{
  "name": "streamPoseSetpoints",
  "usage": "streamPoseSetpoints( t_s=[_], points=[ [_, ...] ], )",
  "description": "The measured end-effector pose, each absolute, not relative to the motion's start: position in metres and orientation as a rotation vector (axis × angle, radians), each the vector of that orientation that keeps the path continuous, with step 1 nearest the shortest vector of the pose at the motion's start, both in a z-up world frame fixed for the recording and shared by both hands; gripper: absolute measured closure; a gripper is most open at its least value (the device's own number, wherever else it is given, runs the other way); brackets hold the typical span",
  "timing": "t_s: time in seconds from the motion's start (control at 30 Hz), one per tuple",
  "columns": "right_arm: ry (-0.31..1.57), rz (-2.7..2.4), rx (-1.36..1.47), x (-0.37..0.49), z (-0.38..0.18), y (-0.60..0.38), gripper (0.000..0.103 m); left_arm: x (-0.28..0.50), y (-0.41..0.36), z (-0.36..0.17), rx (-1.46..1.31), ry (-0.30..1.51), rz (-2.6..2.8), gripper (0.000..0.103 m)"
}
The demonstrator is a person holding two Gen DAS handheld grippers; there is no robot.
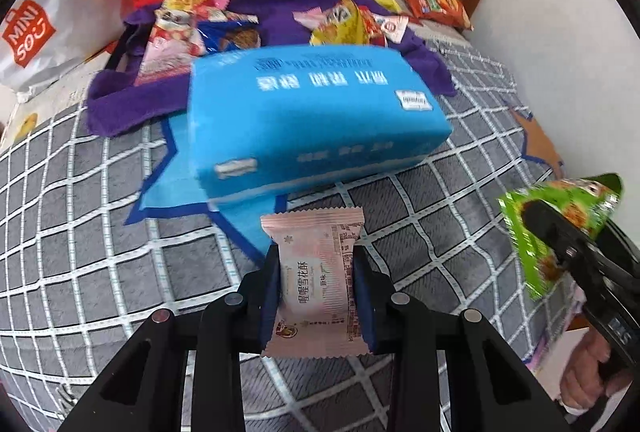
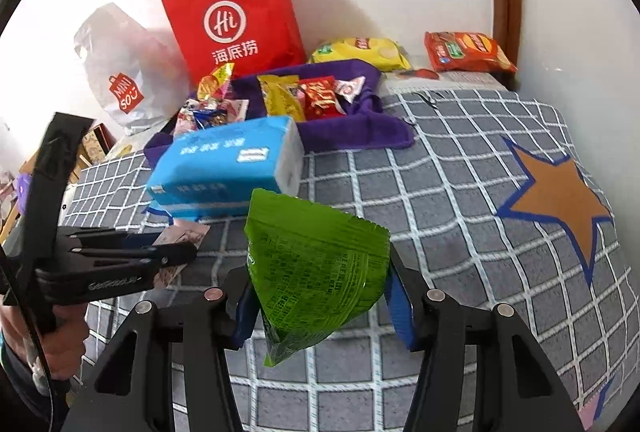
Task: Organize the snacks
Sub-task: 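Grasp the pink wrapped cake with the left while the right lifts the green pack, then carry the pink cake with the left onto the towel while the right carries the green pack there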
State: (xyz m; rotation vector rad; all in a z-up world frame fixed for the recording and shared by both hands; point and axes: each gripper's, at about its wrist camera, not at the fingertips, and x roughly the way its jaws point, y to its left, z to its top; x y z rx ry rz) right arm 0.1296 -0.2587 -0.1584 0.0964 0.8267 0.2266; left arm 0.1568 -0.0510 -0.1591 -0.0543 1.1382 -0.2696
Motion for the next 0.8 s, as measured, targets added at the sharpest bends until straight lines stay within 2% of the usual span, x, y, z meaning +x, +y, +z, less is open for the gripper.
streamPoseSetpoints(
  t_s=[0.43, 0.8],
  points=[
    [0.798, 0.271, 0.091, 0.171, -0.117, -0.223, 0.051, 0.164, -0.017, -0.092, -0.07, 1.04, -0.293, 0.072],
    [0.749, 0.278, 0.065, 0.234, -0.073, -0.204, 0.051, 0.222, -0.011, -0.04, -0.05, 0.949, -0.266, 0.072]
  ],
)
